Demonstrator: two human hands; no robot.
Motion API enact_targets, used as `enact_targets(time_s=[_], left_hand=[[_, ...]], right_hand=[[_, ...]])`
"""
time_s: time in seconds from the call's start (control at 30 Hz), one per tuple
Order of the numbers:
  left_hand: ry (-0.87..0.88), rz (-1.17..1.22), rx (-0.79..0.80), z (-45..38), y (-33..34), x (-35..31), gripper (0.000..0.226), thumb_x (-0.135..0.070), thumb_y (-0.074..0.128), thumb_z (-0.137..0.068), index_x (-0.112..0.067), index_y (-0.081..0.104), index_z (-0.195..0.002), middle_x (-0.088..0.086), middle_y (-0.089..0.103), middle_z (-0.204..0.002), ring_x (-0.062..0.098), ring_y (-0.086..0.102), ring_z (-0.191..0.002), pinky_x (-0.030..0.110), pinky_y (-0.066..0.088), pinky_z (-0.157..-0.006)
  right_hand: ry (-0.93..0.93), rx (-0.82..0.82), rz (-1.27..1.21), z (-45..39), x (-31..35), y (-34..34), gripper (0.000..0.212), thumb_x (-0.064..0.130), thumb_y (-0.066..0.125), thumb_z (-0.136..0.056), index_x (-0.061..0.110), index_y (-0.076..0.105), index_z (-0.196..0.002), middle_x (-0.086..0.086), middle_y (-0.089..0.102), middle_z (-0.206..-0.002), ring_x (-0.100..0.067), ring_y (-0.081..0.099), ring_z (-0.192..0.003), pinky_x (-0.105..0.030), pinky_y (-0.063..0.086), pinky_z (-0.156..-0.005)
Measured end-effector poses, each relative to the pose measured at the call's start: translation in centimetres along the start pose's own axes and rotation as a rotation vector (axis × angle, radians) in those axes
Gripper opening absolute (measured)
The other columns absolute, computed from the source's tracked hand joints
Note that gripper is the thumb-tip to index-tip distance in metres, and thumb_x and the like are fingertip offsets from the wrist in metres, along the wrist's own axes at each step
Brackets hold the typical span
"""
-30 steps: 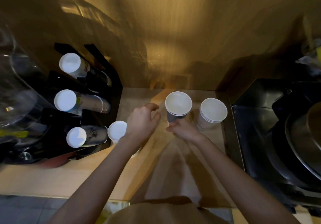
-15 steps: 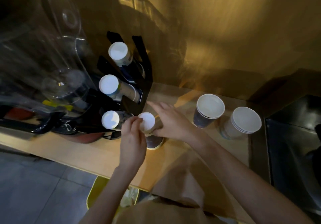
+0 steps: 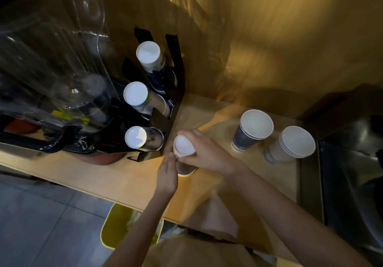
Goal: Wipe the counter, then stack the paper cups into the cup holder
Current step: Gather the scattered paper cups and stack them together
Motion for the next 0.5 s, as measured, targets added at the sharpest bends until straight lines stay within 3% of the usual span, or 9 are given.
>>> enact_targets(time_s=[0.1,0.27,0.4,0.5], left_hand=[[-0.218,-0.039,0.079,-1.1,0.5,2.5,0.046,-0.040,0.019,-0.098,-0.024,0.043,-0.133,0.012,0.047,-0.140,0.029,0.042,-0.128,0.035,0.034,-0.102],[-0.333,-0.011,0.144,-1.9,0.6,3.6,0.047,-0.037,0.024,-0.099,-0.012,0.043,-0.133,0.018,0.048,-0.138,0.028,0.047,-0.120,0.038,0.036,-0.100],[-0.278,0.130,0.115,-2.1,0.3,2.2,0.047,-0.036,0.031,-0.097,-0.015,0.029,-0.139,0.016,0.044,-0.138,0.028,0.044,-0.121,0.037,0.034,-0.096],[-0.165,0.268,0.182,-2.1,0.5,-0.7,0.041,-0.040,0.033,-0.095,-0.027,0.037,-0.133,0.004,0.051,-0.125,0.018,0.053,-0.106,0.033,0.045,-0.081]], right_hand=[[0.012,-0.023,-0.075,0.4,-0.6,0.1,0.066,0.031,0.068,-0.078,0.026,0.035,-0.135,-0.002,0.043,-0.136,-0.021,0.047,-0.120,-0.033,0.045,-0.096],[0.106,-0.147,-0.258,1.1,-2.8,-1.1,0.066,0.029,0.076,-0.070,0.024,0.046,-0.128,-0.003,0.051,-0.129,-0.020,0.048,-0.116,-0.029,0.042,-0.094],[0.231,-0.384,-0.546,2.8,-4.6,-4.0,0.051,0.018,0.080,-0.067,0.027,0.055,-0.110,0.005,0.060,-0.109,-0.013,0.057,-0.100,-0.013,0.046,-0.080],[0.274,-0.509,-0.781,4.6,-5.7,-6.3,0.042,0.013,0.079,-0.068,0.027,0.061,-0.103,0.009,0.068,-0.100,-0.009,0.066,-0.093,-0.023,0.055,-0.074]])
Point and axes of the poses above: each hand's wrist, its own z-axis away from the middle knuckle, its own y-axis out of the palm, x = y × z, the point moved 5 cm from there along -z, towards the middle knuckle
